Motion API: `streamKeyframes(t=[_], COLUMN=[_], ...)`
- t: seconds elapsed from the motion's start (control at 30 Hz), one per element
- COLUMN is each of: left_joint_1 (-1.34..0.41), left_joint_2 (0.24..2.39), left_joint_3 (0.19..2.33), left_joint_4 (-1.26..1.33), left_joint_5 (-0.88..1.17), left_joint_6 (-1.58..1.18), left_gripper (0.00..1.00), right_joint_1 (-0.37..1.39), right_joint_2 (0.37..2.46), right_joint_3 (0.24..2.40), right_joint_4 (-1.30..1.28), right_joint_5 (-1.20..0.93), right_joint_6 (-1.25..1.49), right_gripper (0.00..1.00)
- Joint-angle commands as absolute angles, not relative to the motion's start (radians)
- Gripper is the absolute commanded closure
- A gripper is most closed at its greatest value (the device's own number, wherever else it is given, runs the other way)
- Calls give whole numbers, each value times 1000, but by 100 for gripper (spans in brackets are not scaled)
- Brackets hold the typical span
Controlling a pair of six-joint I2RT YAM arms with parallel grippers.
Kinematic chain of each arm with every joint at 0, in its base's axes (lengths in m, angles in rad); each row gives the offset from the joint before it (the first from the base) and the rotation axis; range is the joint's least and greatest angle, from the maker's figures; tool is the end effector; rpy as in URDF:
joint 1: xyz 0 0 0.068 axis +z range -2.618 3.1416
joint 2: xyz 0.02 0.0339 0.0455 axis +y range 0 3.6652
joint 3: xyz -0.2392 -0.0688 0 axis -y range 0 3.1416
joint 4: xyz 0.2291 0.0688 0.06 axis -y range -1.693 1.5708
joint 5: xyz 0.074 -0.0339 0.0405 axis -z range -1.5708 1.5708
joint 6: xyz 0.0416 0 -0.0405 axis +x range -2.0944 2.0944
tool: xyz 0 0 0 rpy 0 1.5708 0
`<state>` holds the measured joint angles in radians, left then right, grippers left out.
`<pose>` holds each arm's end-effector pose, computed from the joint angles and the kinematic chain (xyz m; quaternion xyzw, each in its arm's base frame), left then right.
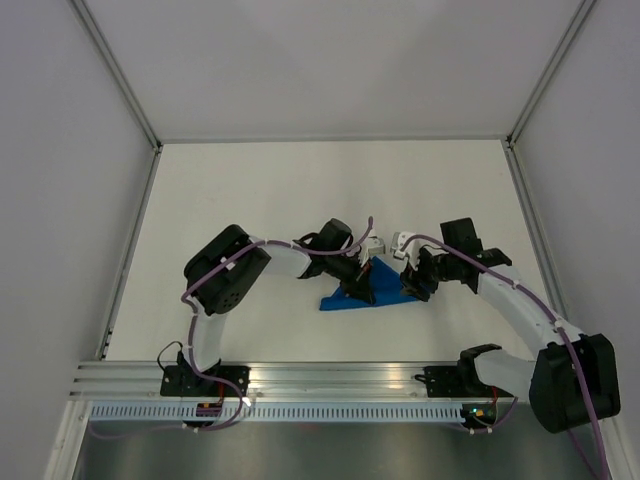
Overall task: Fold the napkin, place the utensils inside, and roll it up
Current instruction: Roll the napkin with the utensil
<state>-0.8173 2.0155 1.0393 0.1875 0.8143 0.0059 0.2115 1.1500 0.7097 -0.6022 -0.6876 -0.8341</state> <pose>0.2333 -0.2929 0.1005 0.4780 0.7176 -0.4745 0.1771 0.1984 0.0696 0.1968 -0.5300 0.7435 0.2344 0.3337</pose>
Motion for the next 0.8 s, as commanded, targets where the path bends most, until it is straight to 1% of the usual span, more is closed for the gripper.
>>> streamKeyframes(t=[0.0, 0.07, 0.2, 0.37, 0.53, 0.77], left_joint_1=[-778, -769, -755, -747, -746, -744], left_joint_2=[2160, 2189, 2210, 2240, 2246, 2252], left_joint_3=[1075, 1098, 1156, 1200, 1210, 1219], left_joint_4=[-155, -178, -232, -291, -298, -304], left_joint_5=[830, 848, 847, 848, 859, 868], left_joint_6=[34, 29, 17, 11, -31, -41], left_gripper=[98, 98, 98, 98, 98, 98], right_joint_1=[299, 391, 517, 612, 696, 747], right_joint_2=[1098, 1072, 1084, 1138, 1164, 1235], right_joint_3=[638, 568, 486, 454, 445, 434], right_joint_4=[-471, -370, -233, -149, -114, -86], right_joint_5=[-614, -501, -376, -315, -267, -238], right_joint_6=[-859, -841, -825, -808, -795, -793], right_gripper=[35, 35, 34, 33, 33, 42])
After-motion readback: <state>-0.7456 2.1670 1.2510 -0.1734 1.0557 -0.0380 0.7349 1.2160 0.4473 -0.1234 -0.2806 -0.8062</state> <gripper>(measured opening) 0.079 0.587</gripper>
